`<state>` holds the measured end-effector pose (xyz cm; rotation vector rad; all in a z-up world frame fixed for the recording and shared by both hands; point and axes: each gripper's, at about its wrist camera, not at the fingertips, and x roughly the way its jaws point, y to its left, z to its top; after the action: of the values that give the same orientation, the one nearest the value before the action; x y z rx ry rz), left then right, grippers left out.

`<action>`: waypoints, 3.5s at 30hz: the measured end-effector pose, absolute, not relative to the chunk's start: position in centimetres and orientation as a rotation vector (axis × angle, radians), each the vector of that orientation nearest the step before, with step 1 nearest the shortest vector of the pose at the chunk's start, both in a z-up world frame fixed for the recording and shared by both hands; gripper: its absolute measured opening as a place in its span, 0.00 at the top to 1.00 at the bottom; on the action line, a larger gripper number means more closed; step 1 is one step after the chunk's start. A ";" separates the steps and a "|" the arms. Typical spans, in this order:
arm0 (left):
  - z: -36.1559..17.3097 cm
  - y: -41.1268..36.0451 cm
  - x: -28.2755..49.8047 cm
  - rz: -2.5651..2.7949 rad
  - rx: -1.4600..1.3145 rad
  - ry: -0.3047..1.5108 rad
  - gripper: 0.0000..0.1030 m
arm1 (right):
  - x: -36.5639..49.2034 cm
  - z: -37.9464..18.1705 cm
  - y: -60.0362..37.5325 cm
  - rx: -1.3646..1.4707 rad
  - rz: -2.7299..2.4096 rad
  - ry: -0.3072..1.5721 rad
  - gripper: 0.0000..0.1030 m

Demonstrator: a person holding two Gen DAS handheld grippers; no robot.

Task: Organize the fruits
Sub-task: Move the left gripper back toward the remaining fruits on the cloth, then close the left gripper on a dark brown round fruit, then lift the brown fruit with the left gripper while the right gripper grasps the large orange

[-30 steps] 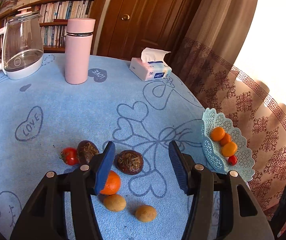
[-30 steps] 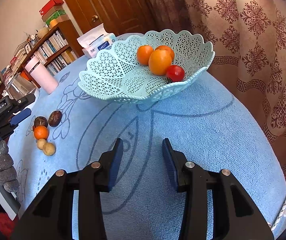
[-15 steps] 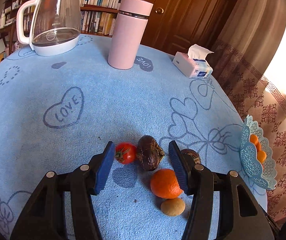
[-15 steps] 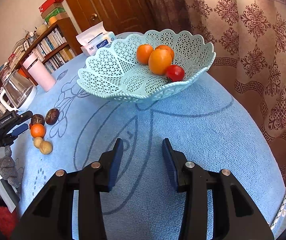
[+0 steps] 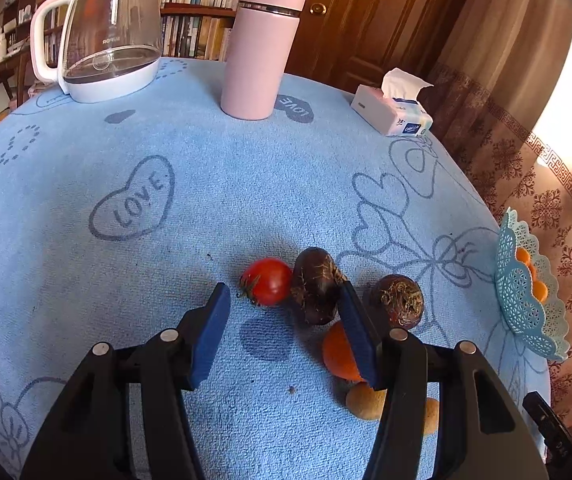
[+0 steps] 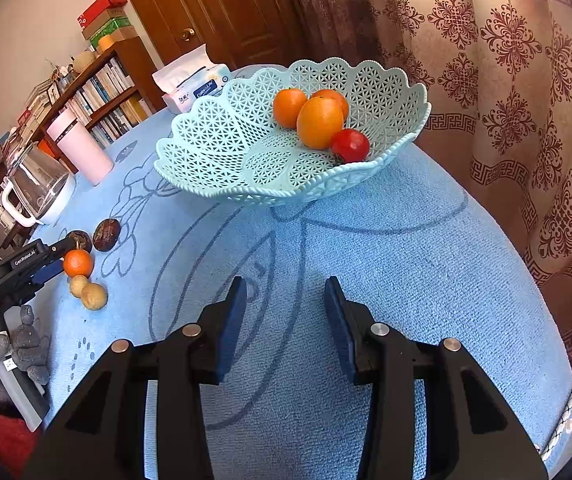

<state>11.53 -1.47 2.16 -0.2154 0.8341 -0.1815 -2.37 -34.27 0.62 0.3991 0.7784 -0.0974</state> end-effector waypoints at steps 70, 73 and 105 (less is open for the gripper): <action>6.0 2.9 12.0 -0.176 -0.380 0.683 0.58 | 0.2 2.8 -27.8 0.265 0.022 0.797 0.59; 6.0 3.7 12.0 -0.165 -0.405 0.681 0.58 | 1.6 3.3 -25.0 0.233 0.103 0.807 0.59; 5.0 5.4 12.3 -0.105 -0.461 0.684 0.58 | 10.9 1.6 -12.2 0.030 0.320 0.904 0.61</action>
<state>12.31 5.45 5.05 -0.4609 0.6839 -0.1049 10.87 -12.22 1.60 0.0297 0.9037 0.3198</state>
